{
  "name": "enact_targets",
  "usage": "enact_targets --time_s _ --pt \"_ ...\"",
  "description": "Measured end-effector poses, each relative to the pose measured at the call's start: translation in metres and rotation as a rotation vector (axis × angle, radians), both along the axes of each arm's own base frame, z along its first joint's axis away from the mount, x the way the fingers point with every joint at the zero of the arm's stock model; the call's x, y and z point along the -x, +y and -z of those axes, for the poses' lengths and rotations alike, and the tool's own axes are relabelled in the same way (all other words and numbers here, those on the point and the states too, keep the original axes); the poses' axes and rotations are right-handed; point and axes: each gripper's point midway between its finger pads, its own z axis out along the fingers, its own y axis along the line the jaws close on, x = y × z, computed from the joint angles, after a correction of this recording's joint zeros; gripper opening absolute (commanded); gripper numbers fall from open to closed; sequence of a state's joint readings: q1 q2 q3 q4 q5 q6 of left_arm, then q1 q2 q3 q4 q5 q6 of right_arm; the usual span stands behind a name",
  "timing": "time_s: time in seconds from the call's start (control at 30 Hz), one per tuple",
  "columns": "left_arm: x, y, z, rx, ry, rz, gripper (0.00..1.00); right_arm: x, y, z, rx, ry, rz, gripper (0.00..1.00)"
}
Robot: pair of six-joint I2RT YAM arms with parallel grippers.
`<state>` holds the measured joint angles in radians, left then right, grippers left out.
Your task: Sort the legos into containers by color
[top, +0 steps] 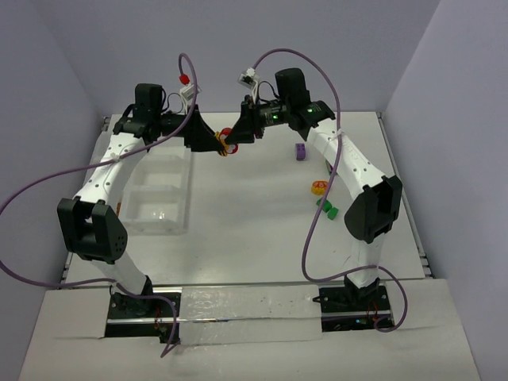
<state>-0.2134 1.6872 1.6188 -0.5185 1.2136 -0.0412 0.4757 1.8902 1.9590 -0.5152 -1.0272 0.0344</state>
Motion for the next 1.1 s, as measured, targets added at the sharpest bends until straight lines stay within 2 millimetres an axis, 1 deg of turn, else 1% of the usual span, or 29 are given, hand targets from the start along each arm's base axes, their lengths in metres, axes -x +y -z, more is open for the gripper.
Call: enact_targets --time_s 0.07,0.13,0.3,0.33,0.5,0.57,0.63,0.7,0.77,0.83,0.9,0.97,1.1 --pt "0.003 -0.002 -0.001 0.008 0.002 0.018 0.37 0.002 0.001 -0.002 -0.007 0.002 -0.009 0.00" --pt "0.006 -0.003 -0.003 0.014 -0.009 0.037 0.24 0.003 0.002 -0.003 -0.013 0.006 -0.018 0.00" --pt "0.011 -0.001 -0.003 0.027 -0.019 0.064 0.02 0.006 0.003 -0.004 -0.028 0.029 -0.042 0.00" --pt "0.011 0.000 -0.003 0.029 -0.016 0.065 0.00 0.006 0.003 -0.004 -0.030 0.036 -0.043 0.00" --pt "0.010 0.007 0.003 0.031 -0.013 0.062 0.00 0.004 0.001 0.000 -0.031 0.065 -0.037 0.00" --pt "0.005 0.019 0.009 0.014 -0.012 0.029 0.00 -0.002 -0.007 0.001 -0.031 0.081 -0.013 0.00" --pt "-0.011 0.046 0.018 -0.019 -0.012 -0.053 0.00 -0.020 -0.025 0.001 -0.031 0.081 0.042 0.00" --pt "-0.032 0.078 0.030 -0.064 -0.010 -0.161 0.00 -0.039 -0.047 0.002 -0.027 0.078 0.107 0.00" --pt "-0.059 0.109 0.043 -0.126 -0.009 -0.282 0.00 -0.057 -0.069 0.007 -0.014 0.073 0.179 0.00" --pt "-0.090 0.137 0.063 -0.238 -0.024 -0.427 0.00 -0.070 -0.085 0.014 0.013 0.065 0.245 0.00" --pt "-0.113 0.153 0.083 -0.334 -0.031 -0.528 0.01 -0.076 -0.092 0.023 0.046 0.059 0.292 0.00" --pt "-0.136 0.165 0.101 -0.432 -0.048 -0.618 0.02 -0.077 -0.092 0.030 0.079 0.059 0.321 0.00" --pt "-0.174 0.178 0.131 -0.583 -0.090 -0.743 0.04 -0.080 -0.090 0.038 0.133 0.026 0.363 0.00"
